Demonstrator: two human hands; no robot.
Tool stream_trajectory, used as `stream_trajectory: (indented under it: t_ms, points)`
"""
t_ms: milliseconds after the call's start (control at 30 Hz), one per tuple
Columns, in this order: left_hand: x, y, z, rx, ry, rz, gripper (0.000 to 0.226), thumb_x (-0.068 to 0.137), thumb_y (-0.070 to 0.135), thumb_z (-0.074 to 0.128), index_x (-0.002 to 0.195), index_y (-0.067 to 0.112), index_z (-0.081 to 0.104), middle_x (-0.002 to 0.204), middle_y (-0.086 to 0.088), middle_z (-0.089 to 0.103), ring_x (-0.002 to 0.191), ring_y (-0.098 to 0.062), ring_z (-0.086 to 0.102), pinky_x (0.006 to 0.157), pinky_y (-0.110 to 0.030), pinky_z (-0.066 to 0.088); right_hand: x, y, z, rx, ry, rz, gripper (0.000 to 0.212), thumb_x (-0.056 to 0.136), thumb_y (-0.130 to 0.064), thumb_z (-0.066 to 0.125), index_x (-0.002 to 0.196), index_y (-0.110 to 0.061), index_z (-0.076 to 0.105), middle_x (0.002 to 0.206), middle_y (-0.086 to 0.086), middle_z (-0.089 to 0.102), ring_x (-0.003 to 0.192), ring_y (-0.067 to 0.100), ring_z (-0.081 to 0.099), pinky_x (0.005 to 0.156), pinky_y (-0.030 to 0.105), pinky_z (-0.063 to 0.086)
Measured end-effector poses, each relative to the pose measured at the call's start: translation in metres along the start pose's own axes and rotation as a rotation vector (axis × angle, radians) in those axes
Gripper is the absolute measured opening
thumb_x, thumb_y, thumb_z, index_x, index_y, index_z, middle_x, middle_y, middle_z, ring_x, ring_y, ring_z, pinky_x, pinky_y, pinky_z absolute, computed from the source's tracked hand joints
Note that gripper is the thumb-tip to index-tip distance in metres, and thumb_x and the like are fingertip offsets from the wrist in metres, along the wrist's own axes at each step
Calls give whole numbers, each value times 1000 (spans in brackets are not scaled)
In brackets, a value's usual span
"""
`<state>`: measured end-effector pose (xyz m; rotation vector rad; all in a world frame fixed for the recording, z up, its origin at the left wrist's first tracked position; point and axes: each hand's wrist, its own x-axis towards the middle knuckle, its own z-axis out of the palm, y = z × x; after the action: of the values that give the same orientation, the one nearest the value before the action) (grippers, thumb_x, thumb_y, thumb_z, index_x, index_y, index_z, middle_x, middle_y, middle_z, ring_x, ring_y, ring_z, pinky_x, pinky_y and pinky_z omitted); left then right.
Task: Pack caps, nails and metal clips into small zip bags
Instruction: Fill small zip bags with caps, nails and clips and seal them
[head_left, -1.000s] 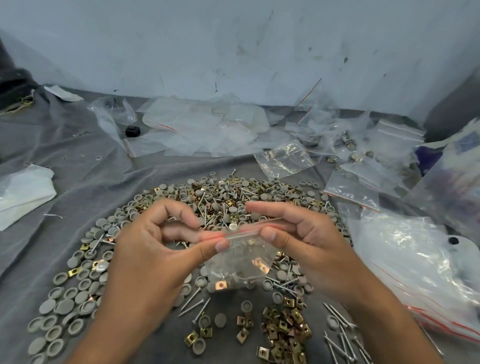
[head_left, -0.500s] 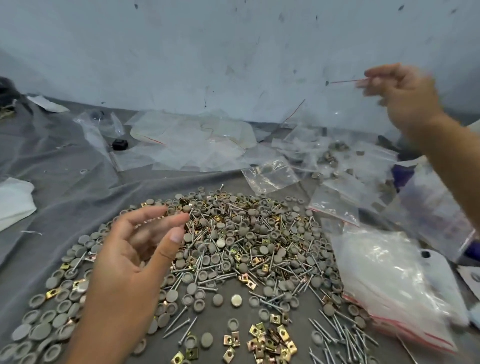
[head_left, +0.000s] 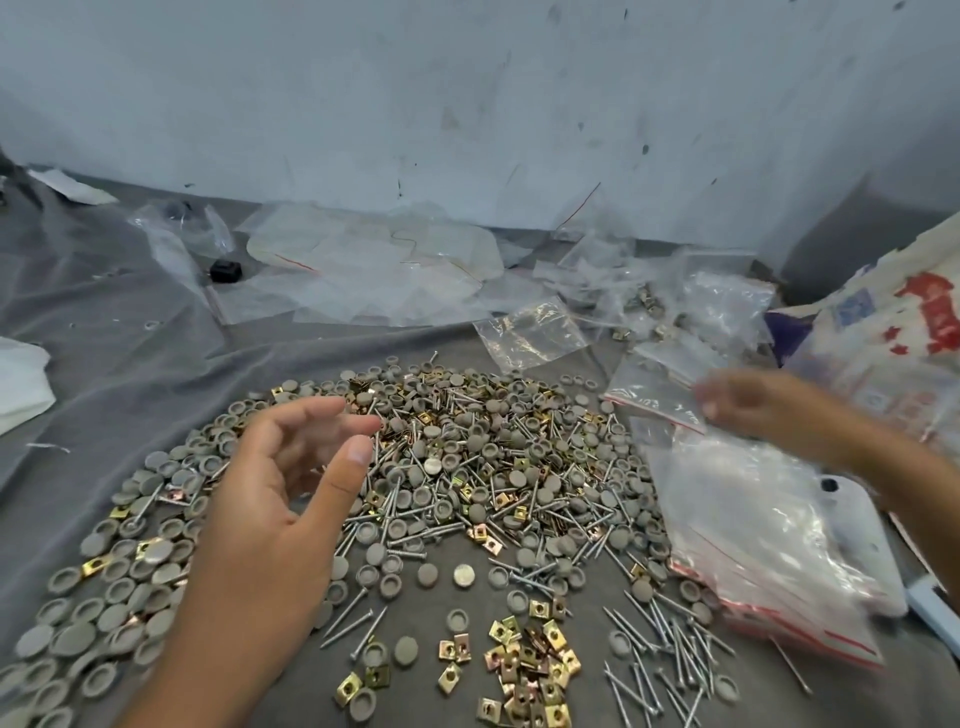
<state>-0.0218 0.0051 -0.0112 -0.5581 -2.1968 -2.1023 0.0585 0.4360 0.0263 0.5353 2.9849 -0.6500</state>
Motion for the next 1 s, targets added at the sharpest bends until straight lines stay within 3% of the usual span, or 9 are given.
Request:
stream_trajectory:
  t_ms: [67, 133, 267, 367, 467, 600, 733, 833, 1000]
  points:
    - [-1, -1, 0, 4, -2, 2, 33, 90, 59, 62, 116, 40, 57, 115, 16, 71, 109, -4, 66, 91, -35, 48, -52, 5, 18, -82, -156, 9, 47, 77, -75, 59, 119, -57, 50, 123, -33, 55, 107, -13, 57, 84, 14, 49]
    - [-2, -1, 0, 16, -7, 6, 35, 86, 62, 63, 116, 43, 57, 115, 16, 71, 110, -4, 66, 91, -36, 48, -94, 14, 38, -150, -141, 80, 60, 62, -85, 67, 114, -61, 50, 117, -42, 52, 105, -17, 54, 82, 11, 45]
    - [-3, -2, 3, 3, -9, 6, 37, 82, 59, 60, 114, 41, 57, 114, 15, 72, 110, -6, 66, 93, -37, 49, -124, 12, 55, -87, 90, 96, 24, 82, -39, 78, 79, -58, 65, 91, -23, 72, 83, -3, 66, 79, 26, 53]
    - [-3, -2, 3, 25, -27, 15, 33, 89, 57, 63, 116, 39, 57, 114, 17, 71, 109, -4, 66, 91, -40, 50, -126, -15, 31, 13, 184, 110, 19, 77, -64, 53, 84, -61, 70, 80, -28, 73, 76, -4, 69, 72, 29, 53]
    - [-3, -2, 4, 79, -53, 17, 28, 88, 52, 59, 113, 41, 59, 112, 22, 70, 105, 3, 65, 85, -38, 52, -125, -38, 17, 55, 419, 96, 28, 74, -71, 51, 81, -53, 71, 74, -22, 72, 77, 7, 70, 68, 34, 51]
    - [-3, 0, 10, 88, -127, -2, 22, 86, 59, 63, 103, 45, 65, 106, 16, 72, 100, -5, 67, 84, -37, 54, -117, -126, 38, 362, 594, -112, 15, 79, -65, 72, 89, -55, 74, 78, -27, 72, 70, -3, 68, 62, 6, 47]
    - [-11, 4, 17, 41, -275, -11, 33, 80, 65, 61, 99, 40, 69, 94, 4, 74, 90, -13, 70, 81, -34, 57, -92, -209, 104, 750, 457, -269, 13, 79, -36, 83, 78, -28, 73, 71, -14, 70, 60, 1, 61, 54, 13, 46]
    - [-12, 5, 20, 9, -223, -18, 30, 82, 62, 63, 91, 33, 68, 83, 2, 71, 80, -16, 69, 72, -29, 55, -80, -232, 135, 815, 370, -262, 16, 82, -27, 83, 76, -25, 69, 68, -14, 67, 62, 0, 59, 58, 15, 46]
    - [-13, -2, 16, 180, -231, -22, 18, 97, 36, 63, 82, 28, 68, 63, 20, 62, 54, 6, 53, 51, -8, 38, -80, -220, 151, 911, 206, -238, 11, 85, -23, 83, 85, -21, 72, 84, -7, 75, 81, 7, 72, 74, 25, 59]
